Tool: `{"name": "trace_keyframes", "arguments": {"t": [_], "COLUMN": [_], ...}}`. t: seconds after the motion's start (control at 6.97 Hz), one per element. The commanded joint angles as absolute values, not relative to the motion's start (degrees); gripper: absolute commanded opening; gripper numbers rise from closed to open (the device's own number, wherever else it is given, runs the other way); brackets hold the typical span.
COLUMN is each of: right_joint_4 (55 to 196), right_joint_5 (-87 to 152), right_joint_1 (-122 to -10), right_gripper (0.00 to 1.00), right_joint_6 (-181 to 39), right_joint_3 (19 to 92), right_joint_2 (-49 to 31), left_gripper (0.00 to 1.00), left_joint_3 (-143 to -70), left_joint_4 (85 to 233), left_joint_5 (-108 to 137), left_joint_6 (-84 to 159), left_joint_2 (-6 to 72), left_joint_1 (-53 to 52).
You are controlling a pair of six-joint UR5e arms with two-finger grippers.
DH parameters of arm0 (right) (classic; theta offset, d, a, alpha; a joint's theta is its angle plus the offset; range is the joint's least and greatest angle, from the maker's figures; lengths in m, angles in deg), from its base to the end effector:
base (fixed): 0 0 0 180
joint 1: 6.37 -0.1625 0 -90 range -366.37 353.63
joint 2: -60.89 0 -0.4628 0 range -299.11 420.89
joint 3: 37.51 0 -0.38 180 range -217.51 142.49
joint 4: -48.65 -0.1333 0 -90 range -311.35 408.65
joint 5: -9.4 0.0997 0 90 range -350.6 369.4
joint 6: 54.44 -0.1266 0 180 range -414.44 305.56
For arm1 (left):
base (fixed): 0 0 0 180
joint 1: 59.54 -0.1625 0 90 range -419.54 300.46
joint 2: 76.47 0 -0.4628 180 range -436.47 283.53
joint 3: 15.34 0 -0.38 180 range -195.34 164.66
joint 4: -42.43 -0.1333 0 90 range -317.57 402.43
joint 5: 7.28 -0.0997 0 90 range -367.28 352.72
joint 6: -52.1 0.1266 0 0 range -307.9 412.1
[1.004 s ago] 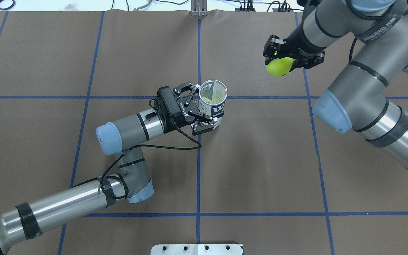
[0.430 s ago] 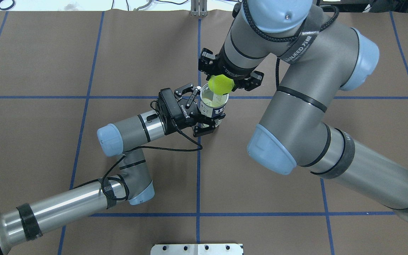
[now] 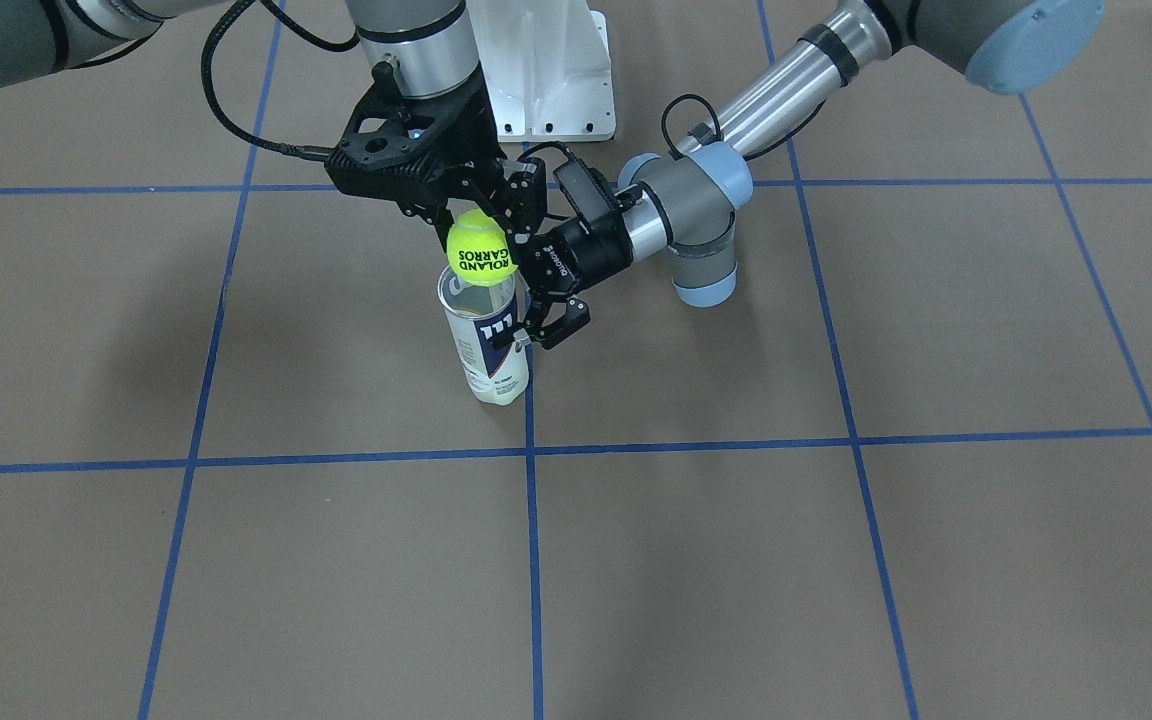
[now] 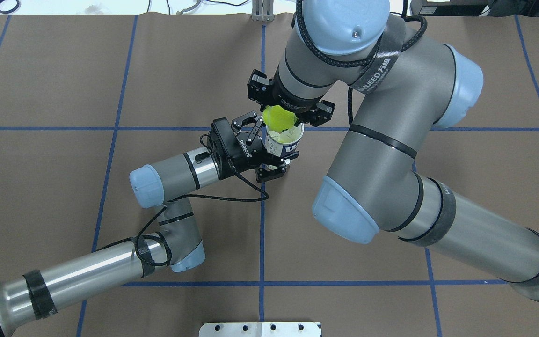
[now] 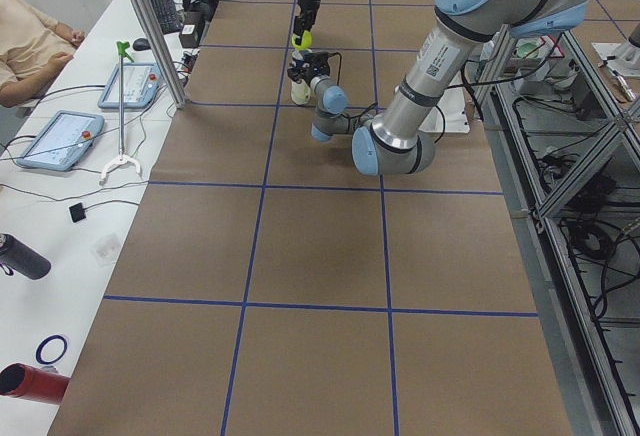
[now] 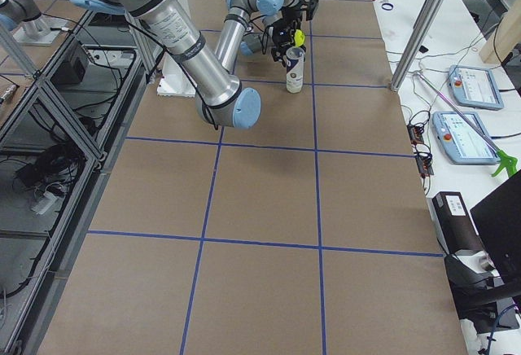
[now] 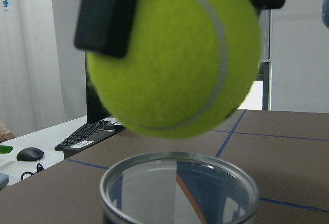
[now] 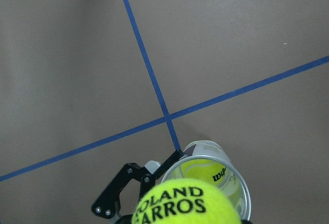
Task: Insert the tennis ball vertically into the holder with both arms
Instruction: 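Carry the second ball with the right gripper above the tube, then open the right gripper to drop the second ball into the tube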
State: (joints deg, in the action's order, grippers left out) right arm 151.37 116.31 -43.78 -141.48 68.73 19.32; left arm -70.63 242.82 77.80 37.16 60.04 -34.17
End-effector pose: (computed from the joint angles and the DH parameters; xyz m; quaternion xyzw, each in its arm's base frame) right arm -0.4701 -0.4810 0.1223 0.0254 -0.4522 0.2018 0.8684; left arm 0.6262 -0.4565 0.2517 0.6854 0.5437 0.1688 0.4540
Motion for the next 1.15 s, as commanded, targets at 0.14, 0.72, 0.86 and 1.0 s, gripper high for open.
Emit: {"name": "trace_keyframes", "arguments": {"t": [0.14,0.72,0.86,1.0], "right_joint_4": [151.4,151.4,151.5,153.5], "right_joint_5": [115.0,115.3,115.3,116.0], "right_joint_1": [-43.7,-43.8,-44.2,-45.3], "right_gripper": [1.00,1.00,1.00,1.00], "right_joint_6": [-140.8,-140.4,-138.8,-136.9], "right_joint_3": [69.2,69.6,70.0,71.3], "right_joint_2": [19.1,18.7,18.7,18.8], "left_gripper": [1.00,1.00,0.99,1.00], "left_joint_3": [-70.6,-70.6,-70.6,-70.7], "left_joint_4": [242.8,242.8,242.8,242.8], "left_joint_5": [77.8,77.8,77.8,77.8], "left_joint_6": [37.2,37.2,37.2,37.2], "left_joint_2": [60.1,60.2,60.2,60.2], "left_joint_1": [-34.2,-34.2,-34.2,-34.1]}}
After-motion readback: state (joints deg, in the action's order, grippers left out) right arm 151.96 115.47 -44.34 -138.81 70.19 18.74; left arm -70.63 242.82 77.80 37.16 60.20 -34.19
